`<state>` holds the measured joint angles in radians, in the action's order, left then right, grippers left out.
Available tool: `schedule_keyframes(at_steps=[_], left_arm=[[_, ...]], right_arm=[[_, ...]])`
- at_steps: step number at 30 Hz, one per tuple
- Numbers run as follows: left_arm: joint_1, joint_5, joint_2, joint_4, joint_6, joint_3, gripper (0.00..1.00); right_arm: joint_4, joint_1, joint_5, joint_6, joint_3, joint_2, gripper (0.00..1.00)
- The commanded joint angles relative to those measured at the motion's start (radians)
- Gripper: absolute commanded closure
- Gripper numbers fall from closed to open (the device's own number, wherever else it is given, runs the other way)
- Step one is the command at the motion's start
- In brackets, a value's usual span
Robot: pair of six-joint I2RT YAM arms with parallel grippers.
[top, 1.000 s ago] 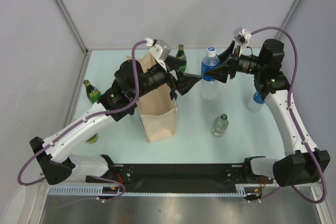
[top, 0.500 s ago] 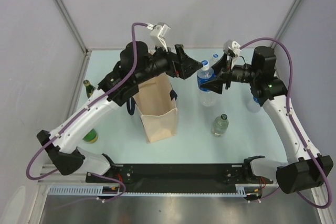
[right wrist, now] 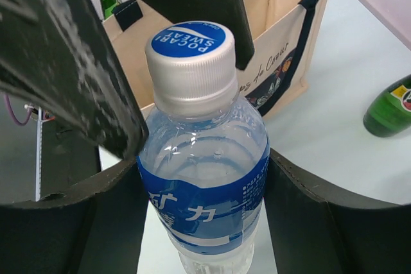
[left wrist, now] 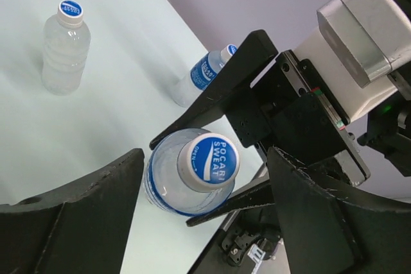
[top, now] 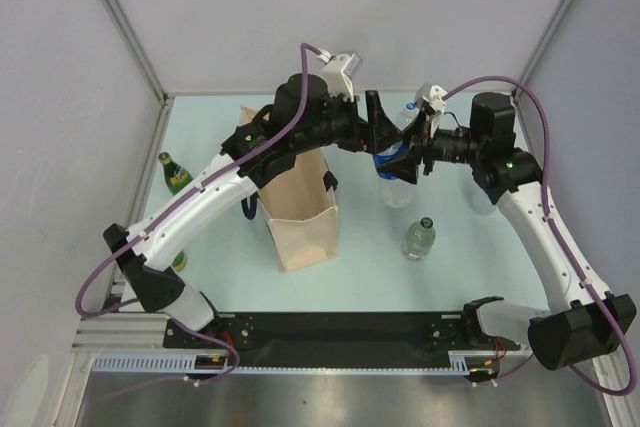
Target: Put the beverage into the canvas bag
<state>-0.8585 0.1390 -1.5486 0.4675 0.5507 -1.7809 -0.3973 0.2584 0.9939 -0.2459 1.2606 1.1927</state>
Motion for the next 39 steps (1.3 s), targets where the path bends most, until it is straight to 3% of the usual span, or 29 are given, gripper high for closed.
schedule_keyframes(at_steps=[1, 11, 19, 21, 26, 29, 35, 36, 39], left_arm=[[-0.031, -0.067, -0.037, 0.058, -0.041, -0.092, 0.19], [-0.062, -0.188, -0.111, 0.149, -0.115, -0.193, 0.37], [-0.068, -0.207, -0.131, 0.171, -0.150, -0.236, 0.65], [-0.068, -0.205, -0.131, 0.171, -0.158, -0.242, 0.78], [-0.068, -0.188, -0.125, 0.171, -0.175, -0.241, 1.00], [-0.068, -0.193, -0.117, 0.169, -0.186, -0.238, 1.00], [-0.059, -0.200, -0.094, 0.143, -0.212, -0.238, 1.00], [-0.056, -0.200, -0.093, 0.140, -0.213, -0.238, 1.00], [-0.040, -0.196, -0.081, 0.135, -0.213, -0.250, 1.00]], right_arm=[[0.058, 0.008, -0.009, -0.018, 0.037, -0.022, 1.00], [0.064, 0.013, -0.017, -0.013, 0.036, -0.013, 1.00], [0.064, 0.015, -0.032, -0.018, 0.031, -0.002, 1.00], [0.064, 0.015, -0.037, -0.020, 0.028, 0.001, 1.00], [0.084, 0.015, -0.041, 0.002, 0.025, 0.004, 1.00], [0.110, 0.016, -0.041, 0.042, 0.011, 0.005, 0.92], [0.146, 0.015, -0.037, 0.088, -0.003, 0.005, 0.52], [0.146, 0.015, -0.037, 0.091, -0.001, 0.004, 0.41], [0.144, 0.015, -0.032, 0.091, 0.002, -0.001, 0.27]])
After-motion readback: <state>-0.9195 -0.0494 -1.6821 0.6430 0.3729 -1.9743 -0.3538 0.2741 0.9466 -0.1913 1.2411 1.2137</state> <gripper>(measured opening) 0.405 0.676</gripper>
